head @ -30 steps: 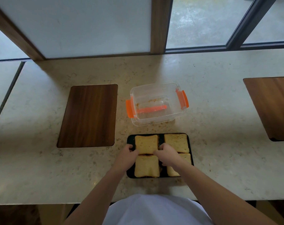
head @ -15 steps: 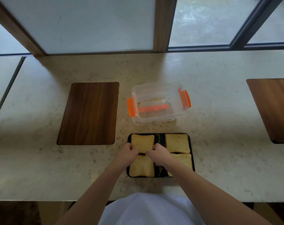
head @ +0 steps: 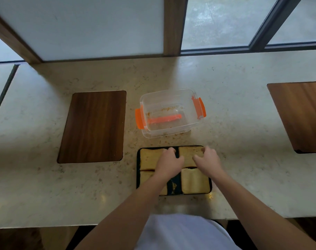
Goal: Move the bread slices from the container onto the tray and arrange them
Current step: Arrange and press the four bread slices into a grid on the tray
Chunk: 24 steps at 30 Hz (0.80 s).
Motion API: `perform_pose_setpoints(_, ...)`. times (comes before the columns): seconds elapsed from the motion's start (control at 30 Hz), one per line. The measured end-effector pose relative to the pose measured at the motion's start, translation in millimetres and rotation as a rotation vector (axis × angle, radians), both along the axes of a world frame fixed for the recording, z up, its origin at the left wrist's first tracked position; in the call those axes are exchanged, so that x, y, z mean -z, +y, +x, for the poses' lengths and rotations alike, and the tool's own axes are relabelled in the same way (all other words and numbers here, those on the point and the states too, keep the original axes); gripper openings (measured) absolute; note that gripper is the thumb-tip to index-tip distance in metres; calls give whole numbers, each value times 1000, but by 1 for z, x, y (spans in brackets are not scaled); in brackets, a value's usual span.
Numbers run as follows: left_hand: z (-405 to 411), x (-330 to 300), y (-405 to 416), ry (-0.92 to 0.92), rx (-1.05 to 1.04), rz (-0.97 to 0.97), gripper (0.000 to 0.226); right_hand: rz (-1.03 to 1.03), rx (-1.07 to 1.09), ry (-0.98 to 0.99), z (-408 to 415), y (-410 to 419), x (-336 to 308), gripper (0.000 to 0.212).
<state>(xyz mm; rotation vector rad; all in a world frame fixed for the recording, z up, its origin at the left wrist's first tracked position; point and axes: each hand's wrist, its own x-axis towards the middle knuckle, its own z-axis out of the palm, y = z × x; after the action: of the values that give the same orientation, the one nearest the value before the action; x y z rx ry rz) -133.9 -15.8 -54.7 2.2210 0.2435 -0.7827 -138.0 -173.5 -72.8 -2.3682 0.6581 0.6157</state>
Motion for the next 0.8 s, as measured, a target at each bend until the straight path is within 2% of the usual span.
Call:
perform_pose_setpoints(0.23, 7, 14, -27, 124, -7, 25, 59, 11, 7, 88, 0, -6, 3, 64)
perform_pose_setpoints(0.37, 8, 16, -27, 113, 3, 50, 43, 71, 14, 106, 4, -5, 3, 62)
perform_pose_setpoints(0.5, 8, 18, -16, 119, -24, 24, 57, 111, -7, 107, 5, 1, 2, 63)
perform_pose_setpoints(0.7, 9, 22, 3, 128, -46, 36, 60, 163, -28, 109, 4, 15, 6, 62)
perform_pose_setpoints(0.8, 8, 23, 6, 115, -36, 44, 54, 168, -38, 107, 5, 18, 6, 65)
